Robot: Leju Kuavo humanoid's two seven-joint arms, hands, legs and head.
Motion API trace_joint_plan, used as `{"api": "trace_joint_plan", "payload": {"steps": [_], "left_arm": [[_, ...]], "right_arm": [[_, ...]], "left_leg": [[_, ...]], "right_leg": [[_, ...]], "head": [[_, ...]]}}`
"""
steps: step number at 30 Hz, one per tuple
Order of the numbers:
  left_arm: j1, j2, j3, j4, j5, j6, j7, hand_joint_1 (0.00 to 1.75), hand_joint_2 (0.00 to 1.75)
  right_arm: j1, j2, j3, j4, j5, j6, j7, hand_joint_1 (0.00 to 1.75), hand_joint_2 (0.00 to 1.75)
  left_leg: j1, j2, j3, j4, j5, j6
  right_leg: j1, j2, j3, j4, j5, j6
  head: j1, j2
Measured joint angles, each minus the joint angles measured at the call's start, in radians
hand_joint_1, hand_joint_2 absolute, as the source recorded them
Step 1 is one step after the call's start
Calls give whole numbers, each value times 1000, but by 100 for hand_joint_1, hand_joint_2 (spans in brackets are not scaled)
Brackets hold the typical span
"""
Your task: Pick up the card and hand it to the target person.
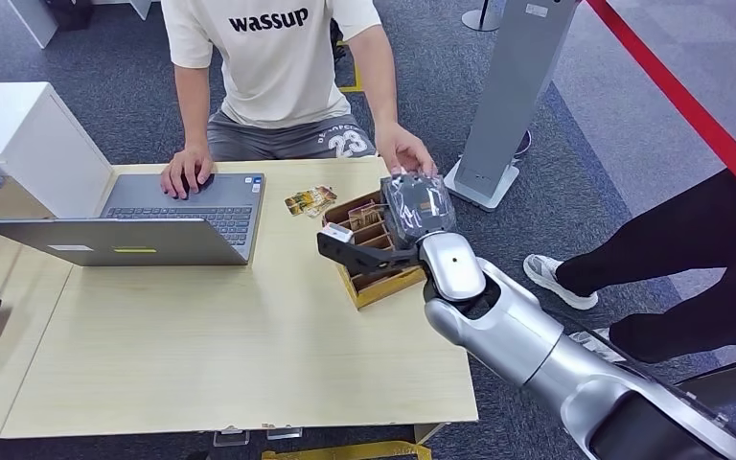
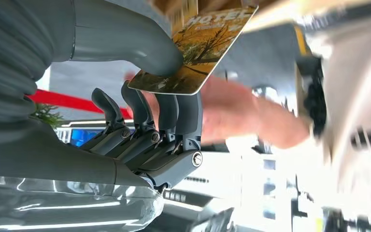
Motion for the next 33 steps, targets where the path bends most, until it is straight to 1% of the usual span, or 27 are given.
{"api": "trace_joint_plan", "payload": {"steps": [6,9,13,15,17,19,23,29,33], "left_arm": [[3,0,0,0,4,0,-2,0,175],[3,0,0,0,6,-6,-3,0,175],[3,0,0,0,10,-25,-7,0,175],[3,0,0,0,13,-35,-12,0,175],[3,0,0,0,14,-43,-15,0,175],[3,0,0,0,13,-49,-17,0,175],[3,0,0,0,11,-49,-20,0,0],[3,0,0,0,18,-33,-16,0,0],[3,0,0,0,23,-24,-16,0,0]], "right_arm": [[29,-37,-48,-199,61,-27,3,147,175],[58,-45,-68,-265,86,-51,-7,147,175],[90,-53,-88,-313,105,-84,-17,147,175],[105,-56,-97,-329,112,-99,-22,81,175],[118,-59,-104,-340,118,-111,-29,8,175],[132,-62,-110,-348,121,-122,-39,0,175],[155,-65,-122,-353,121,-145,-57,0,175],[199,-67,-132,-350,67,-197,-89,0,175],[235,-67,-148,-343,-90,-255,-158,0,175]], "left_leg": [[0,0,0,0,0,0],[0,0,0,0,0,0],[0,0,0,0,0,0],[0,0,0,0,0,0],[0,0,0,0,0,0],[0,0,0,0,0,0],[0,0,0,0,0,0],[0,0,0,0,0,0],[0,0,-1,0,0,0]], "right_leg": [[0,0,0,0,0,0],[0,0,0,0,0,0],[0,0,0,0,0,0],[0,0,0,0,0,0],[0,0,0,0,0,0],[0,0,0,0,0,0],[0,0,0,0,0,0],[0,0,0,0,0,0],[0,0,0,0,0,0]], "head": [[-1,0],[-2,0],[-1,0],[0,0],[0,0],[0,0],[-1,0],[-1,0],[0,0]]}}
